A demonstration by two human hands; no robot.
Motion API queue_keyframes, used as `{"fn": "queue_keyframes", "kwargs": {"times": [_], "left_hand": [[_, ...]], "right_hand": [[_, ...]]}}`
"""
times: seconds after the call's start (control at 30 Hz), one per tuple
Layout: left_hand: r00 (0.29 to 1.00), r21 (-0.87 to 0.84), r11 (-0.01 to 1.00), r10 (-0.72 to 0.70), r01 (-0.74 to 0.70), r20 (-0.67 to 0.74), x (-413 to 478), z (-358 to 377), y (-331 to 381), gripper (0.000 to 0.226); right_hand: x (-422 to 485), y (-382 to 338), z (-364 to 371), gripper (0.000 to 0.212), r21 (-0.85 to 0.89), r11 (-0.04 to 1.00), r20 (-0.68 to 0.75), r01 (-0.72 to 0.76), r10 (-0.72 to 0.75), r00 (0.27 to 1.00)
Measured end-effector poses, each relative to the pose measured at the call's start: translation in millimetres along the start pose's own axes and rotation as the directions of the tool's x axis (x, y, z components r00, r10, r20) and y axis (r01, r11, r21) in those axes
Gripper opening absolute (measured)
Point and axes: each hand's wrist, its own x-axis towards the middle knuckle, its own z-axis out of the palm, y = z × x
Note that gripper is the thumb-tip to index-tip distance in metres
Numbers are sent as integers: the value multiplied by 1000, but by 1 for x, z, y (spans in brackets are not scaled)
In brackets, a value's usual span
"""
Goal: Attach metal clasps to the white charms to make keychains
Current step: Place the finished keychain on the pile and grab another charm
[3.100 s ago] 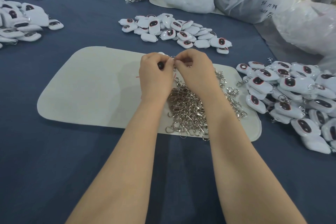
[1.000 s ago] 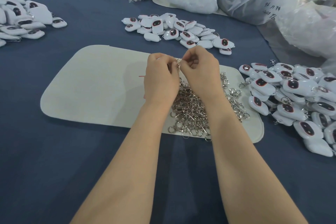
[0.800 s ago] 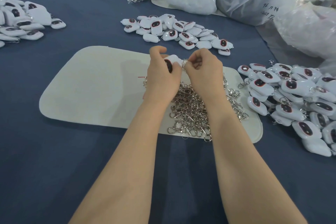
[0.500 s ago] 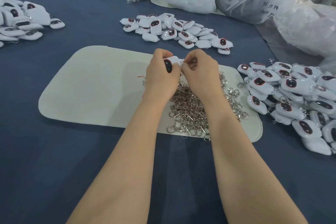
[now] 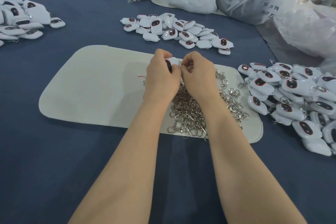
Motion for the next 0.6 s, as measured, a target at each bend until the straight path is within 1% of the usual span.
{"fn": "queue_keyframes", "kwargs": {"times": [0.3, 0.47, 0.6], "left_hand": [[1000, 13, 1000, -4, 4, -15, 0, 0, 0, 27], [1000, 29, 1000, -2, 2, -12, 0, 0, 0, 26], [1000, 63, 998, 13, -14, 6, 1, -1, -2, 25]], "right_hand": [[0, -2, 1, 12, 11, 1000, -34, -9, 9, 999], [-1, -3, 0, 9, 4, 1000, 3, 4, -4, 1000], [-1, -6, 0, 4, -61, 997, 45, 45, -43, 998]]}}
